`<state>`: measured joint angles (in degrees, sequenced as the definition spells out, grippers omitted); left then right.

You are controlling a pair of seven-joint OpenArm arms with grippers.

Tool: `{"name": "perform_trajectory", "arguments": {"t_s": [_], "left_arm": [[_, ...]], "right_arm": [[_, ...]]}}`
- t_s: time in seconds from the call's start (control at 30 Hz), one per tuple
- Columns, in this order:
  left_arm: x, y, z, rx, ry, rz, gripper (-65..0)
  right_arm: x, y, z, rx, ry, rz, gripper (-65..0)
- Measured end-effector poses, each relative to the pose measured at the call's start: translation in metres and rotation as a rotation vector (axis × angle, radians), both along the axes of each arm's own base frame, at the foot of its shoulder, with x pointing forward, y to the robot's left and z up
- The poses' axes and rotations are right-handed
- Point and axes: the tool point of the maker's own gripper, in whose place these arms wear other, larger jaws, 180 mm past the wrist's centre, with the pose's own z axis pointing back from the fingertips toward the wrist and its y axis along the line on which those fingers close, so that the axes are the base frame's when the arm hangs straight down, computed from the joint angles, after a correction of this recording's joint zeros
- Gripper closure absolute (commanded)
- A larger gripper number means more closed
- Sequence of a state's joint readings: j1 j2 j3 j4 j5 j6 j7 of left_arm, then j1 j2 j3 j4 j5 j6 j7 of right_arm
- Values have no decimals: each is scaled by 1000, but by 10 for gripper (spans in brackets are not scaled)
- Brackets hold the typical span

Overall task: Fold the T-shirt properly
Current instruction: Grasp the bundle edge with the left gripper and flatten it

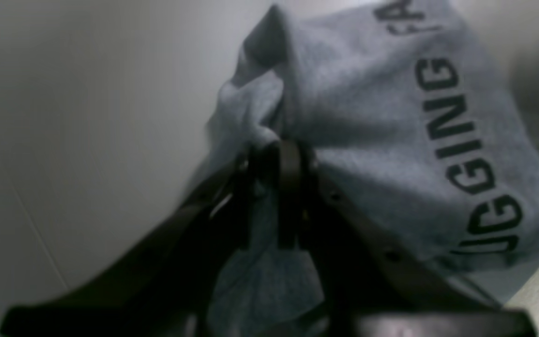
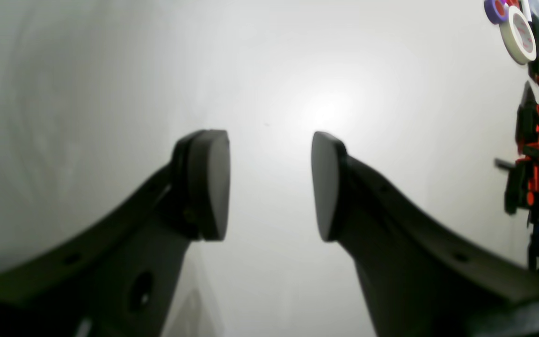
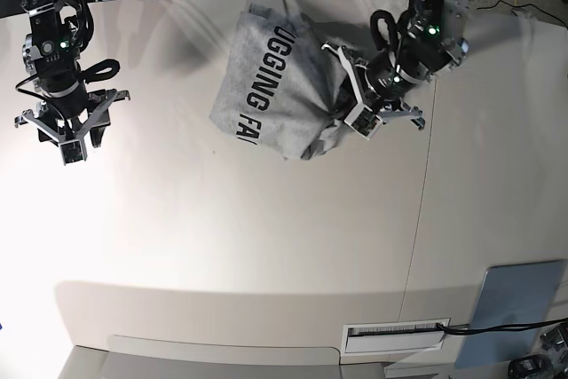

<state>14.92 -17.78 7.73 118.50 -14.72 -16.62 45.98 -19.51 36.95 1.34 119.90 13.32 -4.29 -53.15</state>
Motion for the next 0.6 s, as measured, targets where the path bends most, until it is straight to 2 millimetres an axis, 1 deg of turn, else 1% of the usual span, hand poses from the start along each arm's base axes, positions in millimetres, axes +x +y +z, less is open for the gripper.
{"name": "perform_trajectory", "arguments": {"t_s": [0.03, 0.07, 0.4, 0.5, 0.6], "left_arm": [[1, 2, 1, 1, -2, 7, -155], [2, 2, 1, -1, -4, 9, -177], [3, 3, -9, -13, 15, 16, -179], [9, 1, -3, -36, -22, 17, -179], [17, 4, -6, -18, -26, 13, -186]], "right_arm": [[0, 0, 0, 0, 0, 0, -279], [0, 0, 0, 0, 1, 0, -279], [-1, 0, -1, 0, 4, -2, -279], [-1, 0, -1, 0, 4, -2, -279], [-1, -1, -1, -1, 11, -5, -279]]}}
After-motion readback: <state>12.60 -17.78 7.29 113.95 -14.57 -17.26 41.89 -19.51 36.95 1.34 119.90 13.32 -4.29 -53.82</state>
